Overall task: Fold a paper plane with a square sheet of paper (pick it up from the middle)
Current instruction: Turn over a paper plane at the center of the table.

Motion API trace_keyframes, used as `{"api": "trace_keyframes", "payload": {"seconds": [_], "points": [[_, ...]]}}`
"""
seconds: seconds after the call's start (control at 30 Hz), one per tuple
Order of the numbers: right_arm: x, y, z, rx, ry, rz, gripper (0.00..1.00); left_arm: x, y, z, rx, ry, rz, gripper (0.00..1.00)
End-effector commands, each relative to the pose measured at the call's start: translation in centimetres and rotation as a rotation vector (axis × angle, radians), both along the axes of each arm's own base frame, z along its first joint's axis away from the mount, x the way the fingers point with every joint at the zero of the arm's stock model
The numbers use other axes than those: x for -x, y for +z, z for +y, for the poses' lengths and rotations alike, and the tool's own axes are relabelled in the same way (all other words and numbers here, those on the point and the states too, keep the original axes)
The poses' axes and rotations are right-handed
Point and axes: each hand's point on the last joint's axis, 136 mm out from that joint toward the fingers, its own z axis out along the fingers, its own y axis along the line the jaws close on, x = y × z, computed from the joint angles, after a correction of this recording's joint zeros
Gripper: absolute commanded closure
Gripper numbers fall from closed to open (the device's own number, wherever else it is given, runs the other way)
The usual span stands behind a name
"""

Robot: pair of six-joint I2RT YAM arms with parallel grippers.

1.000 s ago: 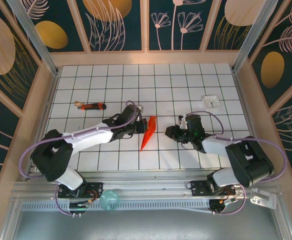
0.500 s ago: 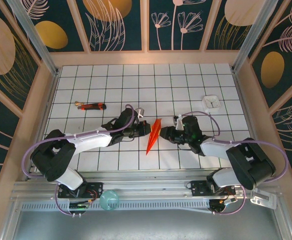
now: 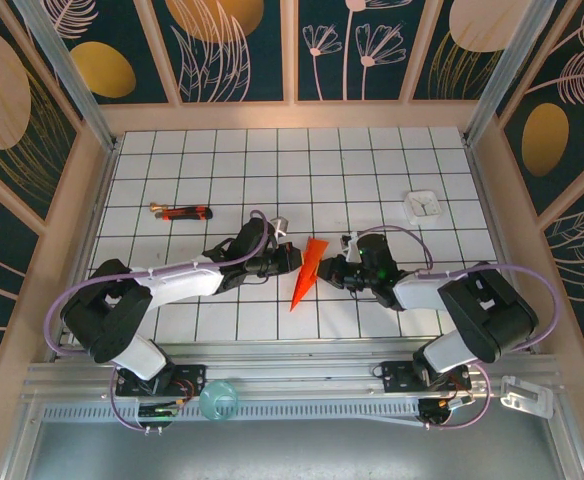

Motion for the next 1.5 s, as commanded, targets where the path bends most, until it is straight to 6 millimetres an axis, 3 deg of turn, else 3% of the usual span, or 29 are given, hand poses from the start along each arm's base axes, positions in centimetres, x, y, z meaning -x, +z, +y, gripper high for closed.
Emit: {"api": "trace_keyframes", "payload": {"seconds": [0.0, 0.23, 0.3, 0.7, 1.1, 1.3, 1.47], "points": [[-1.2, 1.3, 0.6, -0.029, -0.018, -0.038, 0.98, -0.1, -0.4, 0.3, 0.013, 0.03, 0.007, 1.0], [-2.0, 0.4, -0.5, 0.043, -0.065, -0.02, 1.0, -1.2, -1.5, 2.3, 0.077, 0.179, 0.039, 1.0], [-3.1, 0.2, -1.5, 0.065, -0.097, -0.019, 1.0, -1.5, -1.7, 2.9, 0.093, 0.214, 0.042, 1.0], [-4.7, -1.5, -2.0, 0.123, -0.09, -0.003, 0.99, -2.5, -3.2, 4.1, 0.102, 0.251, 0.066, 1.0], [-6.2, -1.6, -0.9, 0.107, -0.068, -0.01, 0.89, -3.3, -4.2, 3.3, 0.117, 0.226, 0.078, 1.0], [-6.6, -1.7, -0.4, 0.101, -0.055, -0.006, 0.85, -3.6, -4.0, 3.0, 0.126, 0.211, 0.071, 0.9], [-6.9, -2.0, -0.2, 0.099, -0.052, 0.0, 0.84, -3.6, -3.7, 2.3, 0.142, 0.18, 0.074, 0.88]]}}
